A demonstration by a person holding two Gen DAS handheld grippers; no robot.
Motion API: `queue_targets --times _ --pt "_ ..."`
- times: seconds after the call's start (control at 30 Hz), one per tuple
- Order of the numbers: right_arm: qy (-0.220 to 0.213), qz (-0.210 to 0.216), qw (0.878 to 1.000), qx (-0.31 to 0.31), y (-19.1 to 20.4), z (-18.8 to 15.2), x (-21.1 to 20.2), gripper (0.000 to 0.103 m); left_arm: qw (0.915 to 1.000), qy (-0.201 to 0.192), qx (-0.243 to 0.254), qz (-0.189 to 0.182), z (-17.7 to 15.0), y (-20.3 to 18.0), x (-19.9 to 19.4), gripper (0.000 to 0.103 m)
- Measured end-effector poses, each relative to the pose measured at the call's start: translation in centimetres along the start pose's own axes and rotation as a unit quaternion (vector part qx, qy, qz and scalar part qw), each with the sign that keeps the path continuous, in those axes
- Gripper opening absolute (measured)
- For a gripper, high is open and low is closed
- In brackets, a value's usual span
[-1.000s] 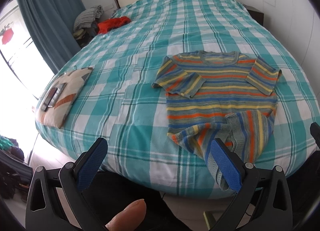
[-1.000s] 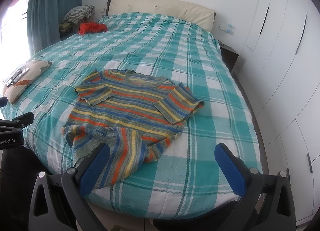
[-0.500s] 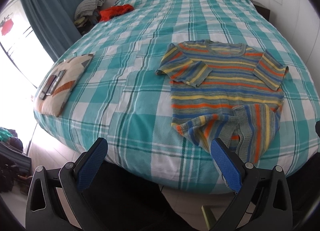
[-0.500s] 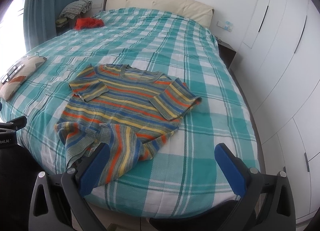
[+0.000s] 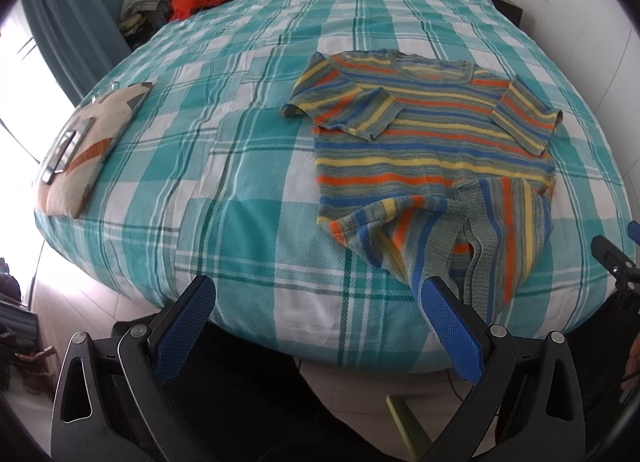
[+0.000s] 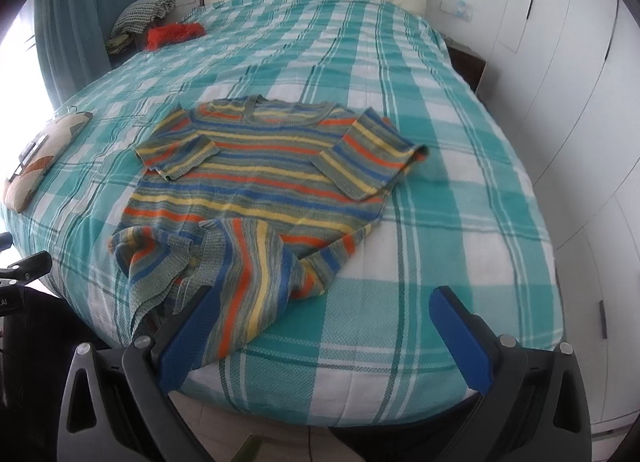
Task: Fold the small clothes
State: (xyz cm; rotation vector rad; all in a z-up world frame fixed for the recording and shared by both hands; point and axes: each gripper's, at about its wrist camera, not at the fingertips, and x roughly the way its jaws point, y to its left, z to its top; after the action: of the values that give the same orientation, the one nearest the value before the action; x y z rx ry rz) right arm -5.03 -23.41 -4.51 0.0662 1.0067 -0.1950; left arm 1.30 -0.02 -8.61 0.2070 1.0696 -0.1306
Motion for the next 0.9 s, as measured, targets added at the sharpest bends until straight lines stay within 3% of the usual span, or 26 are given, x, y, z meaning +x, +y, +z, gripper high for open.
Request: queue_targets --times 0.13,0.2,0.3,0.37,0.4,0.43,0.5,0.57,0.6,0.73,0.9 --pt "0.030 0.111 0.993 0.003 2.2 0.0 4.5 0.103 0.9991 -0.013 0.030 -0.025 -0.2 -2.3 2.2 0.103" --pt "0.038 0.109 0.993 -0.016 3.9 1.4 7.0 0.101 0.9975 -0.005 0.045 -0.054 0.0 -3.6 3.8 0.103" --pt "0.015 0.094 0.992 -0.077 5.5 4.1 9.9 0.101 0.9954 0.009 0.057 -0.076 0.0 -5.3 6.0 0.102" --pt "0.059 0.126 0.981 -0.135 6.7 5.1 12.5 0.101 0.9943 0.016 0.068 -0.081 -0.2 -6.3 7.0 0.101" --pt "0.076 0.149 0.974 -0.153 7.0 5.1 13.3 0.090 0.9941 0.016 0.072 -0.079 -0.5 -6.6 7.2 0.093" --pt "0.088 0.172 0.967 -0.167 7.1 4.9 13.7 0.059 0.9939 0.016 0.077 -0.077 -0.8 -6.9 7.4 0.083" --pt "0.104 0.185 0.959 -0.189 6.9 4.0 13.5 0.020 0.9927 0.031 0.078 -0.087 -1.2 -6.8 7.9 0.038" --pt "0.097 0.186 0.960 -0.185 5.8 3.0 11.9 0.016 0.9914 0.044 0.059 -0.108 -1.7 -5.8 7.9 0.013" --pt "0.096 0.194 0.961 -0.173 4.8 2.5 10.8 0.015 0.9917 0.043 0.052 -0.110 -1.9 -5.2 7.6 0.010" --pt "0.086 0.177 0.974 -0.115 -0.6 -0.3 5.5 0.015 0.9945 0.023 0.040 -0.094 -3.3 -1.6 5.0 0.007" --pt "0.104 0.089 0.990 -0.038 -7.0 -4.2 2.1 0.016 0.9988 0.029 0.026 -0.031 -4.8 2.6 3.4 0.007"
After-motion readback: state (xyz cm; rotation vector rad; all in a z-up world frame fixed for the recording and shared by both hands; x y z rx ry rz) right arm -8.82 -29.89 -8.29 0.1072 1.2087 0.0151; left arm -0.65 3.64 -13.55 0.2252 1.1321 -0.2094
